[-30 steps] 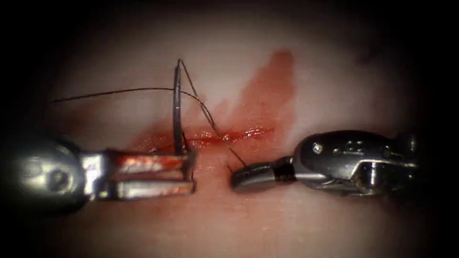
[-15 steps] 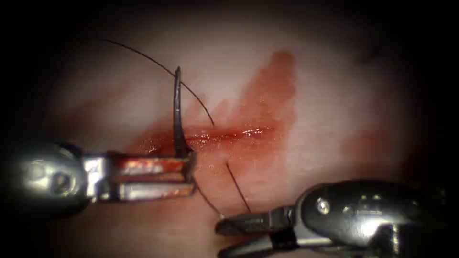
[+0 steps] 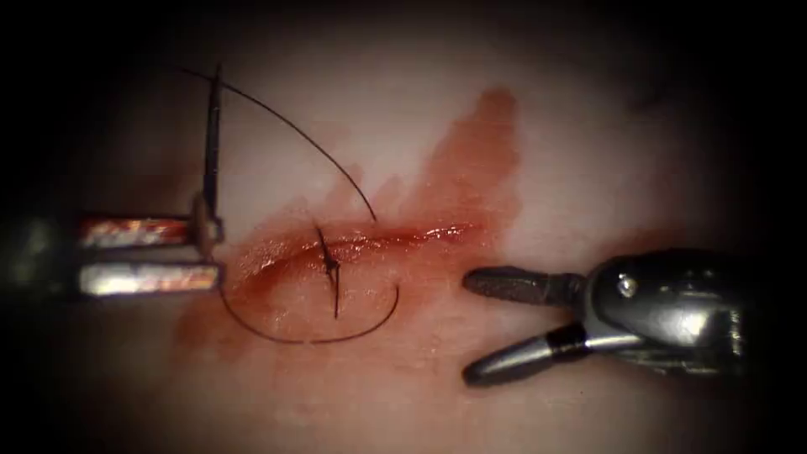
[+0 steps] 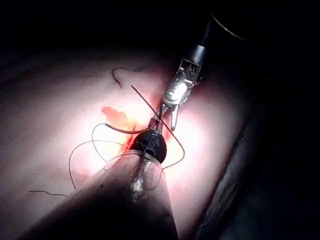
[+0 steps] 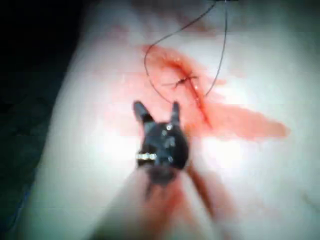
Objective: Wound Closure
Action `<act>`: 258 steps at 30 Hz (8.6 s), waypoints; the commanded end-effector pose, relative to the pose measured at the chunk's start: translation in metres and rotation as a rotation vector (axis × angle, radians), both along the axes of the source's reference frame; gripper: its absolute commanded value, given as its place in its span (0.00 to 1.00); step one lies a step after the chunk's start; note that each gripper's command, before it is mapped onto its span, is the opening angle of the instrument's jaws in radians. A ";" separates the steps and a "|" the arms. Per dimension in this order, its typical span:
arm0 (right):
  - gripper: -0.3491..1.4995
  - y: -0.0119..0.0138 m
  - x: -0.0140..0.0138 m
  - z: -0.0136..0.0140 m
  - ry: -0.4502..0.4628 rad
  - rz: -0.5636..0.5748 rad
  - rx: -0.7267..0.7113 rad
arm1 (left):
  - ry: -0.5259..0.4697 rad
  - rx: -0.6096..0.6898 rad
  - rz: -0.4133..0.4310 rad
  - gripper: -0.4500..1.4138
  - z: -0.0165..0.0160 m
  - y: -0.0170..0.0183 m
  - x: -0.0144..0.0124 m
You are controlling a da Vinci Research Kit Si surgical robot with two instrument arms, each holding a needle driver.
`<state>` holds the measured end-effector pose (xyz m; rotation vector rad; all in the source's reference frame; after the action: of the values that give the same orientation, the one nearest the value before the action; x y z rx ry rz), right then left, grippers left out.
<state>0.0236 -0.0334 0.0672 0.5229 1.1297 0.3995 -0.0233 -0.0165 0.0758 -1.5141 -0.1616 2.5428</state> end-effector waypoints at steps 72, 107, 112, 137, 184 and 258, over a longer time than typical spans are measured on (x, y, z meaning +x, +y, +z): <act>0.79 -0.0017 0.0032 0.0016 -0.089 -0.169 -0.232 | 0.007 0.007 -0.029 0.00 -0.0011 -0.0005 0.0010; 0.00 -0.0055 0.0036 -0.0034 0.013 -0.415 -0.095 | 0.012 0.000 -0.033 0.00 -0.0005 -0.0010 0.0008; 0.00 -0.0080 0.0054 -0.0071 0.069 -0.515 -0.054 | 0.012 0.003 -0.036 0.00 -0.0003 -0.0010 0.0008; 0.89 -0.0008 0.0006 -0.0072 0.031 -0.237 -0.247 | 0.019 0.005 -0.039 0.00 -0.0004 -0.0007 0.0033; 0.00 -0.0066 0.0041 -0.0066 -0.023 -0.463 -0.082 | 0.030 0.001 -0.053 0.00 -0.0001 -0.0012 0.0030; 0.00 -0.0051 0.0047 -0.0022 -0.088 -0.327 -0.254 | 0.018 0.025 -0.051 0.00 0.0014 -0.0026 0.0037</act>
<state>0.0278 -0.0376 0.0648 0.4480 0.9681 -0.0033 -0.0190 -0.0188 0.0766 -1.4670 -0.1446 2.5075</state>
